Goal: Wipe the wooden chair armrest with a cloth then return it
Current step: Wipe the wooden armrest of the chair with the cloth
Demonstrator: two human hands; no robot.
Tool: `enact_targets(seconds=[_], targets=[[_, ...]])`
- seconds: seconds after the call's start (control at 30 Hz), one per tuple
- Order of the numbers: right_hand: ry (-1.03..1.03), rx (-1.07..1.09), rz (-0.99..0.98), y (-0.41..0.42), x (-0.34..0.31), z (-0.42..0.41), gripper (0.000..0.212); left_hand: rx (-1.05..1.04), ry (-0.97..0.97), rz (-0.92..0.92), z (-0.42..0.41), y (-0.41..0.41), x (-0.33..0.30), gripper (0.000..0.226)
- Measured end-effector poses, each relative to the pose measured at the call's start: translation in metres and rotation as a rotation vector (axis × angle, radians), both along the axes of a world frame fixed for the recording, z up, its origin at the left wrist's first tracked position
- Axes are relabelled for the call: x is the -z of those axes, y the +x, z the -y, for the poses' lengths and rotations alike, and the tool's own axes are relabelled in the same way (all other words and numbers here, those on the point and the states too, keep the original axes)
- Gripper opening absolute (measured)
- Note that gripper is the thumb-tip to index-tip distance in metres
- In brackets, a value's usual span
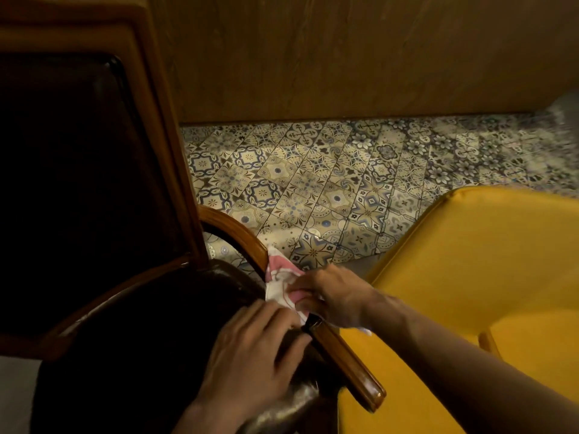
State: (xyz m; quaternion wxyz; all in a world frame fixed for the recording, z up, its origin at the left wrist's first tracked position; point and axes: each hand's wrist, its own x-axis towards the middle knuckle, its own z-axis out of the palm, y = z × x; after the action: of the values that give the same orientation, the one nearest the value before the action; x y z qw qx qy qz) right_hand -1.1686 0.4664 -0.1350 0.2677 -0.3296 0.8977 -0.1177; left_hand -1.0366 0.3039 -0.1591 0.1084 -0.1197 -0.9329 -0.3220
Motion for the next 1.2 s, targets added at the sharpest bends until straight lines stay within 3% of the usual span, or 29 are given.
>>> enact_targets(seconds=[0.07, 0.13, 0.2, 0.3, 0.37, 0.47, 0.6, 0.8, 0.93, 1.2], targets=[[-0.009, 0.003, -0.012, 0.016, -0.009, -0.011, 0.022, -0.025, -0.05, 0.08, 0.008, -0.011, -0.011, 0.037], [-0.053, 0.032, -0.008, 0.03, -0.022, -0.021, 0.026, 0.057, -0.103, 0.196, 0.011, -0.019, -0.02, 0.067], [-0.141, 0.11, 0.006, 0.044, -0.037, -0.03, 0.029, 0.152, -0.122, 0.294, 0.01, -0.021, -0.027, 0.083], [-0.292, 0.252, 0.063, 0.067, -0.061, -0.042, 0.031, 0.191, -0.114, 0.318, 0.003, -0.015, -0.04, 0.069], [-0.373, 0.325, 0.114, 0.081, -0.078, -0.048, 0.043, 0.174, -0.118, 0.285, 0.0, -0.01, -0.055, 0.051], [-0.445, 0.385, 0.158, 0.099, -0.098, -0.056, 0.061, 0.17, -0.156, 0.229, 0.0, -0.006, -0.081, 0.042], [-0.375, 0.413, 0.021, 0.111, -0.123, -0.06, 0.046, 0.164, -0.218, 0.191, 0.004, -0.009, -0.126, 0.044], [-0.071, 0.339, -0.291, 0.109, -0.189, -0.053, 0.042, 0.141, -0.36, 0.139, 0.014, -0.008, -0.201, 0.037], [-0.004, 0.327, -0.459, 0.109, -0.232, -0.04, 0.037, 0.116, -0.426, 0.09, 0.02, -0.006, -0.247, 0.038], [0.011, 0.327, -0.602, 0.114, -0.294, -0.013, 0.042, 0.032, -0.448, 0.028, 0.043, -0.001, -0.312, 0.037]])
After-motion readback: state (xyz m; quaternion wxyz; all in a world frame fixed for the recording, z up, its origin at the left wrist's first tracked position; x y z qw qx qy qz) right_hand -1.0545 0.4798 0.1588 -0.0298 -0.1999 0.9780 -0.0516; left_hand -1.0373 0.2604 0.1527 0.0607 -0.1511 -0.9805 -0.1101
